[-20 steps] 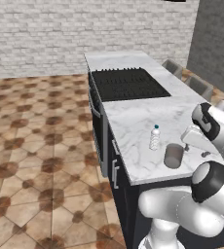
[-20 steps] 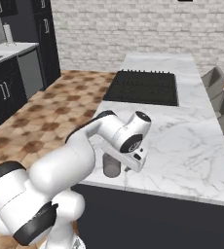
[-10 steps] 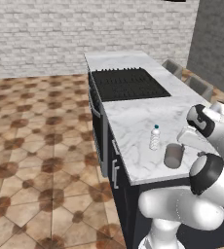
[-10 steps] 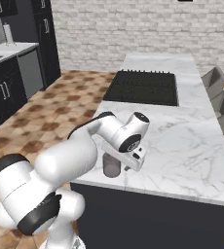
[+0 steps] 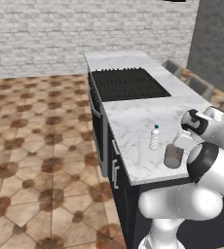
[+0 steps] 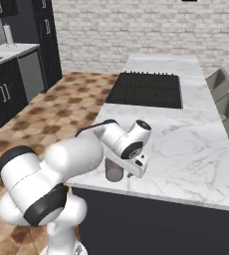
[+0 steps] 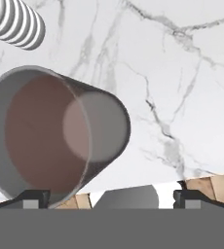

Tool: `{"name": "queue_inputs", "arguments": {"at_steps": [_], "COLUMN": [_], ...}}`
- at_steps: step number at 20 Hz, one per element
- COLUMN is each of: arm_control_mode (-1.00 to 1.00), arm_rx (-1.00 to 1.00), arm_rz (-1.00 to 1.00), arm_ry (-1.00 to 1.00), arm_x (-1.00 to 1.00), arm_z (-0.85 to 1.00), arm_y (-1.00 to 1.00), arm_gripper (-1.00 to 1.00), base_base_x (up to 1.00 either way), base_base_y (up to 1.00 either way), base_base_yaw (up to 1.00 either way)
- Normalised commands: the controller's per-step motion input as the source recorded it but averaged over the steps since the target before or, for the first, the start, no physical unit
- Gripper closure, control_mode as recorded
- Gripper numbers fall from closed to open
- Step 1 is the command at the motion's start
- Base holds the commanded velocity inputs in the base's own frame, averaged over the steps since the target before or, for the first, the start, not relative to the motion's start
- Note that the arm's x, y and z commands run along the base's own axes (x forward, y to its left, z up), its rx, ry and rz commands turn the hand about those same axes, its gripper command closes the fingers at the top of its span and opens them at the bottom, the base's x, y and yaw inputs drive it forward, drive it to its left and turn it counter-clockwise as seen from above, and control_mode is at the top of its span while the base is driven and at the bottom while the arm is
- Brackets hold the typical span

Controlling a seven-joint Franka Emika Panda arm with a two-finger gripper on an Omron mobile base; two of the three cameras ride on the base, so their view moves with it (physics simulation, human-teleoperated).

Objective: Place the microwavable item in the microwave. Then, close the microwave door and press the start button.

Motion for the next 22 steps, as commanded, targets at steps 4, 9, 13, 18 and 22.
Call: {"name": "queue_inputs", "arguments": {"at_steps": [4,9,13,18,22], "arm_control_mode": [-1.0,-1.0,-1.0,-1.0,-1.0], "arm_rx": [0.0,0.0,0.0,0.0,0.0], "arm_rz": [0.0,0.0,0.0,0.0,0.0], "arm_ry": [0.01,0.03,0.03,-0.02,-0.08], "arm_x": [0.26,0.06,0.04,-0.12,0.0], "arm_z": [-0.05,-0.13,-0.13,0.09,0.09], "arm_y": [0.0,0.0,0.03,0.0,0.0], "arm_gripper": [-1.0,-1.0,-1.0,-1.0,-1.0], "base_base_x": [0.0,0.0,0.0,0.0,0.0], "base_base_y": [0.0,0.0,0.0,0.0,0.0], "base_base_yaw": [0.0,0.0,0.0,0.0,0.0]}}
